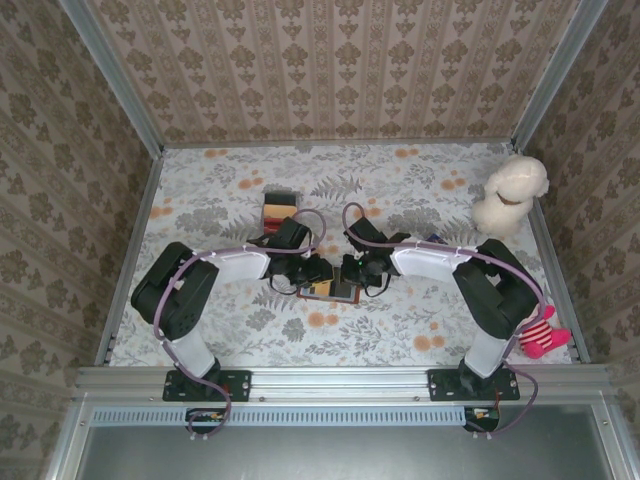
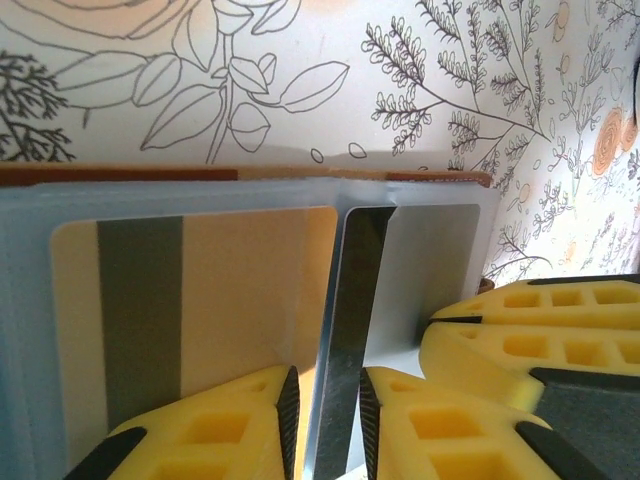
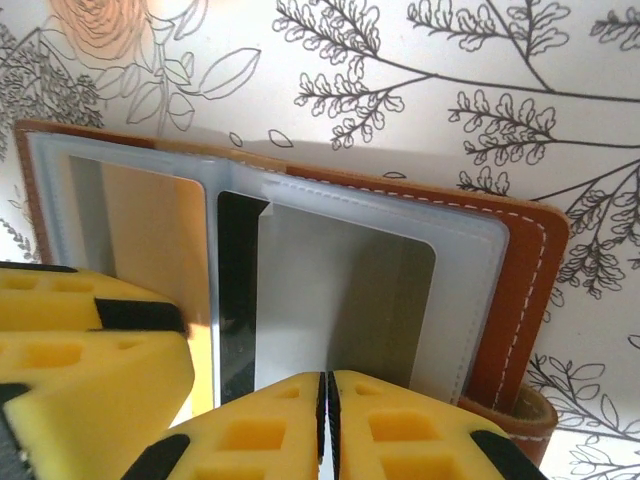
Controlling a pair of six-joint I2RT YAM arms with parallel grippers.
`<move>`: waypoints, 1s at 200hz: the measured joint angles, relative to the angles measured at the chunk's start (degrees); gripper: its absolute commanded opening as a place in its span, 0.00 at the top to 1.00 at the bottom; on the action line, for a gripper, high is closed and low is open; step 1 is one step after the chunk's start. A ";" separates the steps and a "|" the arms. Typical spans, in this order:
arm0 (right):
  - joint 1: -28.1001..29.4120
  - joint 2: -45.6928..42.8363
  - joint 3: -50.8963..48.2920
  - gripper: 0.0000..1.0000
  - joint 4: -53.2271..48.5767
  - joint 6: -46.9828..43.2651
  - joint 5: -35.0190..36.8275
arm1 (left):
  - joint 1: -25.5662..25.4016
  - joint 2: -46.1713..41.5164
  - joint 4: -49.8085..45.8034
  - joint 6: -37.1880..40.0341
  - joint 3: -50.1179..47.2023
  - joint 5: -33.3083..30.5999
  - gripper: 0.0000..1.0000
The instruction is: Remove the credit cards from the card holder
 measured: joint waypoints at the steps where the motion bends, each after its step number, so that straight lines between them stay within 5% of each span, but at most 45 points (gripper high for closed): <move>1: -0.02 0.02 -0.02 0.88 0.11 0.00 0.00 | 0.00 0.00 0.00 0.00 0.00 0.00 0.72; 121: -3.13 -1.38 -6.19 0.87 10.56 0.66 -5.62 | 0.35 0.35 0.70 -0.17 -0.09 0.81 0.69; 149: -4.35 -1.55 -8.17 0.87 14.58 1.38 -8.85 | 0.46 0.39 -0.07 0.28 -0.09 0.48 0.77; 200: -6.10 -2.38 -9.20 0.87 17.03 1.51 -11.93 | 0.52 0.79 -1.07 1.07 -0.07 -0.37 0.78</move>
